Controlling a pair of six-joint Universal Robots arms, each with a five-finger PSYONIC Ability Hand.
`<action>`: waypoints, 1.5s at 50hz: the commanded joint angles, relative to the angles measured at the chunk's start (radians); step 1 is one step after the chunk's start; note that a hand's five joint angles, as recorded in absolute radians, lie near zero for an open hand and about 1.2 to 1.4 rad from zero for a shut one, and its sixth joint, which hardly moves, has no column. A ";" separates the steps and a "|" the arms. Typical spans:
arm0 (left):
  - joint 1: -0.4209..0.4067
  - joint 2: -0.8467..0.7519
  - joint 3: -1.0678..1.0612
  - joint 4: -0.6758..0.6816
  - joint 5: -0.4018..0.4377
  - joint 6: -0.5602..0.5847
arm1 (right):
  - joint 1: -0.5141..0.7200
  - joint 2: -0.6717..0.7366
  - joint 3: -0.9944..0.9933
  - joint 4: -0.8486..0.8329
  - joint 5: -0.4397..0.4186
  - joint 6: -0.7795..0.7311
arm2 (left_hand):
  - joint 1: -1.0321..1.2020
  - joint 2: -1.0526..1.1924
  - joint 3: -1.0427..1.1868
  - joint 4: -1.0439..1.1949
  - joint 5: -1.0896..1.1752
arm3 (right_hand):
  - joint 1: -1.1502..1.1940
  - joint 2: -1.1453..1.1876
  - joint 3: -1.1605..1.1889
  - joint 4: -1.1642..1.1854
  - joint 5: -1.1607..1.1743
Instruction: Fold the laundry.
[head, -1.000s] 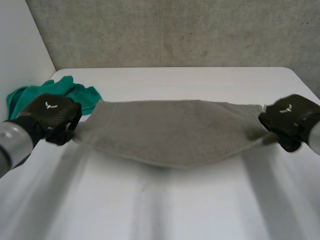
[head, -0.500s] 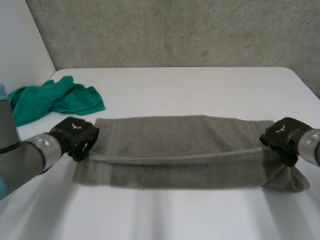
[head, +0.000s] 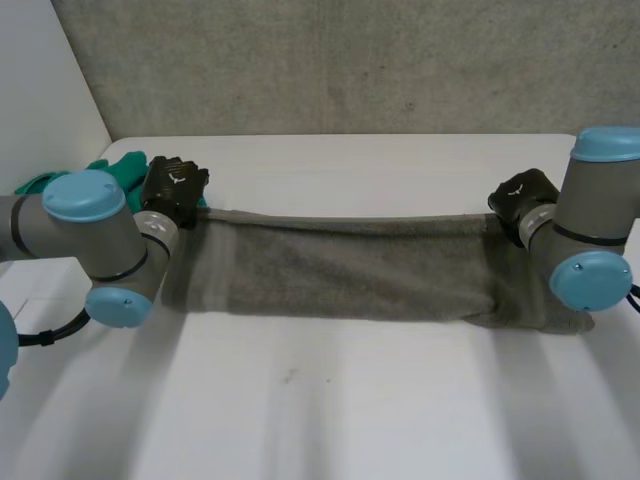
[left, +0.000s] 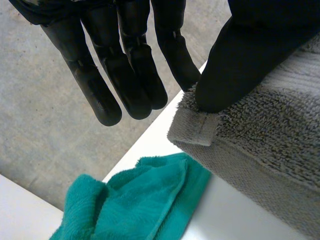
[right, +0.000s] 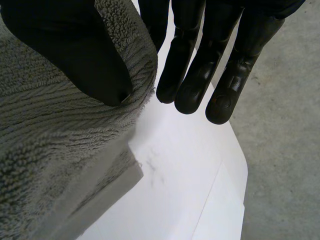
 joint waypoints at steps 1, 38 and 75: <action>-0.004 -0.054 0.033 0.056 0.016 0.000 | 0.010 0.090 -0.092 -0.034 0.044 -0.011 | 0.257 0.200 0.202 0.195 0.255 | 0.214 0.028 0.021 0.015 0.043; -0.080 0.391 -0.509 0.147 0.043 -0.142 | -0.252 -0.433 0.688 -0.042 -0.284 0.278 | -0.964 -1.021 -1.019 -1.027 -0.967 | -0.556 -0.742 -0.750 -0.756 -0.727; -0.078 0.398 -0.519 0.145 0.032 -0.147 | -0.534 -0.367 0.615 -0.223 -0.197 -0.064 | -0.964 -1.021 -1.019 -1.027 -0.967 | 0.406 0.220 0.213 0.206 0.235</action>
